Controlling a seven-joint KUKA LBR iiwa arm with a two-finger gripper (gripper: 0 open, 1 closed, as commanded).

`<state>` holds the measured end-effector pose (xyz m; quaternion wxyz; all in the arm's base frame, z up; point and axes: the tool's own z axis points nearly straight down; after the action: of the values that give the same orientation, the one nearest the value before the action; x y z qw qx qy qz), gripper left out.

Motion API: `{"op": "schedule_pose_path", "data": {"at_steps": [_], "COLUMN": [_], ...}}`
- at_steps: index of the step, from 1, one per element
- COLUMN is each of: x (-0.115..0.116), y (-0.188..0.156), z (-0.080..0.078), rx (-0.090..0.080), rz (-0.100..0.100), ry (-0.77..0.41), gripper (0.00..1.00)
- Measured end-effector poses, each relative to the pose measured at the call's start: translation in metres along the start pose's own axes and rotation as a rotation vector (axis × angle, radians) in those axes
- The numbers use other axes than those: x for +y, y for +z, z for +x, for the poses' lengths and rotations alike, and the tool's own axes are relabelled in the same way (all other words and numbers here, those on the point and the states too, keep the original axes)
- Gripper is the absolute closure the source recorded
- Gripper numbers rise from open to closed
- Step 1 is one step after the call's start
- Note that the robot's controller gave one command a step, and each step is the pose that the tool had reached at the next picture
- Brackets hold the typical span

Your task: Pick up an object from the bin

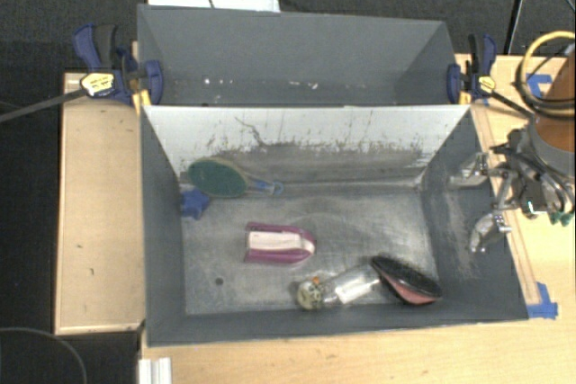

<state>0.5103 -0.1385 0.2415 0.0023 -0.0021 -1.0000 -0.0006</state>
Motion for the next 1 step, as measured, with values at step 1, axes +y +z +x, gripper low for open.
{"op": "schedule_pose_path", "data": {"at_steps": [1], "x": [0.0573], "y": [0.16], "z": [0.0286], "rx": [-0.011], "rz": [0.002], "ry": [-0.031], "gripper": [0.0]}}
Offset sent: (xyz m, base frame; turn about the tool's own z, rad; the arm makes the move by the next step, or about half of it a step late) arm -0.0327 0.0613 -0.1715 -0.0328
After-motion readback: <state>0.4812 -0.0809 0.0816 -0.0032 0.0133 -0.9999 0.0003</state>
